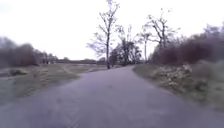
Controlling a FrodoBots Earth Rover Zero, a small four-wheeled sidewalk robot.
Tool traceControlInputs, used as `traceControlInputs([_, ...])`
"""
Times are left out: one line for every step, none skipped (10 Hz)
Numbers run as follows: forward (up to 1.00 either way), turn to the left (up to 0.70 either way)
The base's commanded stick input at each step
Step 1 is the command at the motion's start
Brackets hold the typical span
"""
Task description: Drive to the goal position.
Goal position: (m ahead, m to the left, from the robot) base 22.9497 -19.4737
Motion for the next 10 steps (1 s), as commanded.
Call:
traceControlInputs([1.0,0.0])
traceControlInputs([1.0,0.0])
traceControlInputs([1.0,0.0])
traceControlInputs([1.0,0.0])
traceControlInputs([1.0,0.0])
traceControlInputs([1.0,0.0])
traceControlInputs([1.0,0.0])
traceControlInputs([1.0,0.0])
traceControlInputs([1.0,0.0])
traceControlInputs([1.0,0.0])
